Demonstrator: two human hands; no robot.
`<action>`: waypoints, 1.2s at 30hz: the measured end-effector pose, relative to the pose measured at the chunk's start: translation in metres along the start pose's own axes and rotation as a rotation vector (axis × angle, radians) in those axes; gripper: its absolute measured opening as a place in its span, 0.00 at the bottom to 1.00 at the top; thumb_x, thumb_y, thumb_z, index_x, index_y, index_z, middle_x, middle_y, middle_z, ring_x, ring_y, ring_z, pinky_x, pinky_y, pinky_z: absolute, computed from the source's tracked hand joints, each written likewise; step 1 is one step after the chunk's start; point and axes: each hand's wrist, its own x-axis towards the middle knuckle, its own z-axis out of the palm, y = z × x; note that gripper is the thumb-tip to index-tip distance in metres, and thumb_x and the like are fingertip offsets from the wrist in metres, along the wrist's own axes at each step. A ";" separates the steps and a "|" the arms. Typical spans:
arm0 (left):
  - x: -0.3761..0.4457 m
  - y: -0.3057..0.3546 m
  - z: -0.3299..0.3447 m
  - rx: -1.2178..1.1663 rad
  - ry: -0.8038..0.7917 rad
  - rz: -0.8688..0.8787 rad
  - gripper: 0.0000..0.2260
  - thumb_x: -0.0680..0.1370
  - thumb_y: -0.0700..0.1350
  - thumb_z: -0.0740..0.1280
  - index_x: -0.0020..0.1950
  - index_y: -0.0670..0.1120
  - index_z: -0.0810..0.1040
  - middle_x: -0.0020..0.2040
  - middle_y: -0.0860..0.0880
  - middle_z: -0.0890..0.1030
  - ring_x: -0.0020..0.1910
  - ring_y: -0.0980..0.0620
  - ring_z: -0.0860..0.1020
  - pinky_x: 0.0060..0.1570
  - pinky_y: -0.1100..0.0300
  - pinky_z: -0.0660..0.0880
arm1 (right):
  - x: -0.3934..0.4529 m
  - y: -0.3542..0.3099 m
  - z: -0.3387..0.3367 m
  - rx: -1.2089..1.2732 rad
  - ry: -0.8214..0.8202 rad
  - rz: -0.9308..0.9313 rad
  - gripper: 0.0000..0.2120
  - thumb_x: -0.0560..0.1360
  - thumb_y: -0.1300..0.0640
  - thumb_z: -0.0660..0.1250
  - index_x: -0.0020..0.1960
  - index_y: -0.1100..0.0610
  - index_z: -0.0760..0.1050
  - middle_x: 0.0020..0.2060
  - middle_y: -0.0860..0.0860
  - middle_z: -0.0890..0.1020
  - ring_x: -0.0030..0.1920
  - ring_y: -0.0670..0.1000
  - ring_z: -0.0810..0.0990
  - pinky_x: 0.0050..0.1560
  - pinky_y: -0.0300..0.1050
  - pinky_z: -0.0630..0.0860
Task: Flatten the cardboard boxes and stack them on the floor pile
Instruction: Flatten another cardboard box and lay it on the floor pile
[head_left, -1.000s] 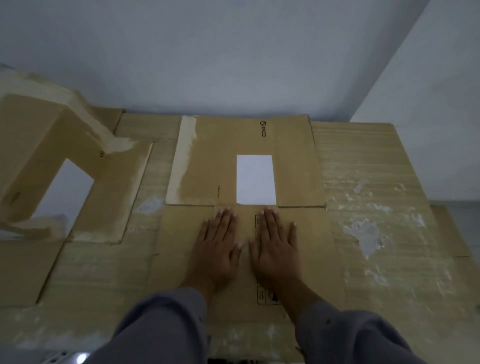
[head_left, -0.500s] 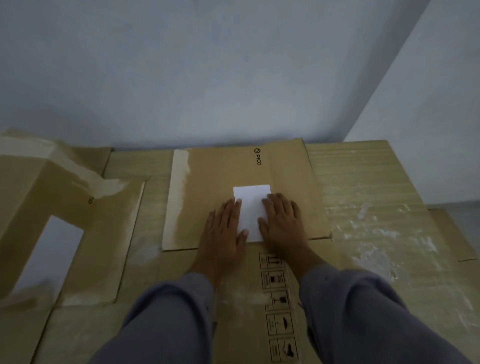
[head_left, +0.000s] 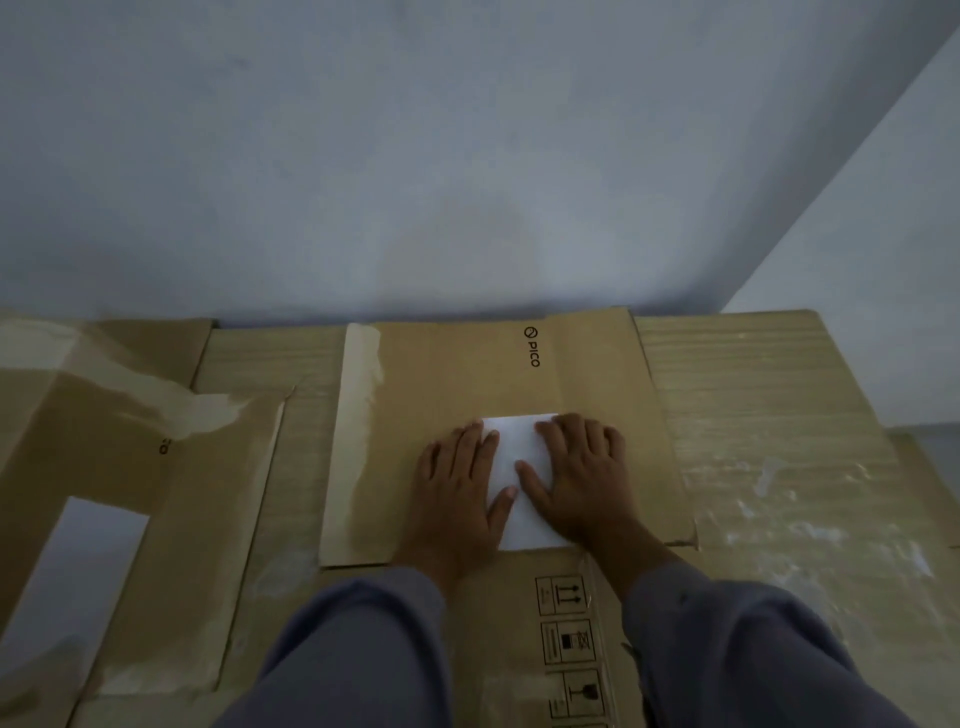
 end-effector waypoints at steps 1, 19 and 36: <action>0.014 -0.004 -0.002 0.001 0.016 0.026 0.28 0.79 0.60 0.52 0.74 0.45 0.66 0.74 0.44 0.67 0.72 0.45 0.67 0.70 0.45 0.64 | 0.014 0.001 -0.002 -0.005 0.035 -0.002 0.27 0.75 0.37 0.56 0.61 0.56 0.73 0.57 0.56 0.75 0.55 0.60 0.75 0.57 0.55 0.70; 0.113 -0.034 0.005 0.101 0.029 -0.067 0.34 0.77 0.61 0.44 0.78 0.44 0.54 0.79 0.44 0.52 0.78 0.46 0.50 0.76 0.44 0.48 | 0.104 0.017 0.017 -0.034 0.045 0.117 0.32 0.78 0.36 0.48 0.75 0.53 0.63 0.76 0.55 0.62 0.76 0.56 0.57 0.74 0.62 0.52; -0.076 -0.008 0.004 0.046 -0.004 -0.355 0.33 0.77 0.63 0.45 0.77 0.47 0.59 0.79 0.42 0.55 0.78 0.41 0.51 0.72 0.37 0.48 | -0.087 0.016 -0.017 0.048 -0.199 0.289 0.39 0.73 0.35 0.33 0.79 0.53 0.43 0.79 0.51 0.44 0.78 0.53 0.40 0.76 0.60 0.42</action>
